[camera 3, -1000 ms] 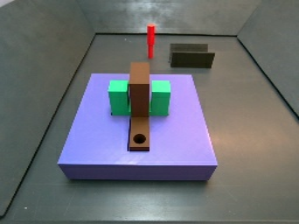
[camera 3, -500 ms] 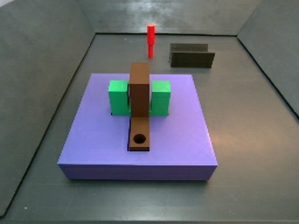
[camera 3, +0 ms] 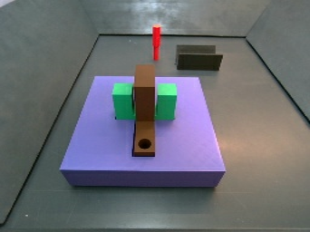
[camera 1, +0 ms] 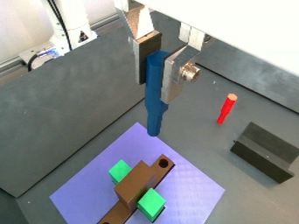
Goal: Pick up the blue object. Move up. Move to above the board. Insert the blue object.
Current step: Insert the blue object.
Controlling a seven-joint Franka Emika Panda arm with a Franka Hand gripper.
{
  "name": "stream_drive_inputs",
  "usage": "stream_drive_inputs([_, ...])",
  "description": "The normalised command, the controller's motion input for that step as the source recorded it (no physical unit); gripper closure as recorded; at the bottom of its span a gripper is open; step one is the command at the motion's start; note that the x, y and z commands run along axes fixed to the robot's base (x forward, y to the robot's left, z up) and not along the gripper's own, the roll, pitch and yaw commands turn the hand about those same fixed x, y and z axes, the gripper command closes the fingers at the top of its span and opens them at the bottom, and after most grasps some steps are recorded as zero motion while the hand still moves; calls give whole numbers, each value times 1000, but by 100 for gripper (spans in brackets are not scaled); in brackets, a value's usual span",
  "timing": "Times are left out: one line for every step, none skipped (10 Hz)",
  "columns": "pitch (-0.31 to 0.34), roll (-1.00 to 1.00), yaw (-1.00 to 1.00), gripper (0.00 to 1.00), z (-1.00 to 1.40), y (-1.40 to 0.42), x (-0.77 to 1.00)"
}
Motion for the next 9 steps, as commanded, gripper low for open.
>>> stream_drive_inputs([-37,14,100,100,-394,-723,31])
stream_drive_inputs([-24,113,94,100,-469,-903,77])
stream_drive_inputs([-17,153,77,100,-483,-889,86])
stream_drive_inputs([-3,249,20,100,-526,-846,134])
stream_drive_inputs([0,290,11,100,-583,-806,140])
stream_drive_inputs([0,270,11,100,-586,-806,163])
stream_drive_inputs([-13,81,40,100,-457,-666,146])
stream_drive_inputs([-20,-10,0,100,-457,-446,174])
stream_drive_inputs([-19,-41,0,100,-397,-414,149])
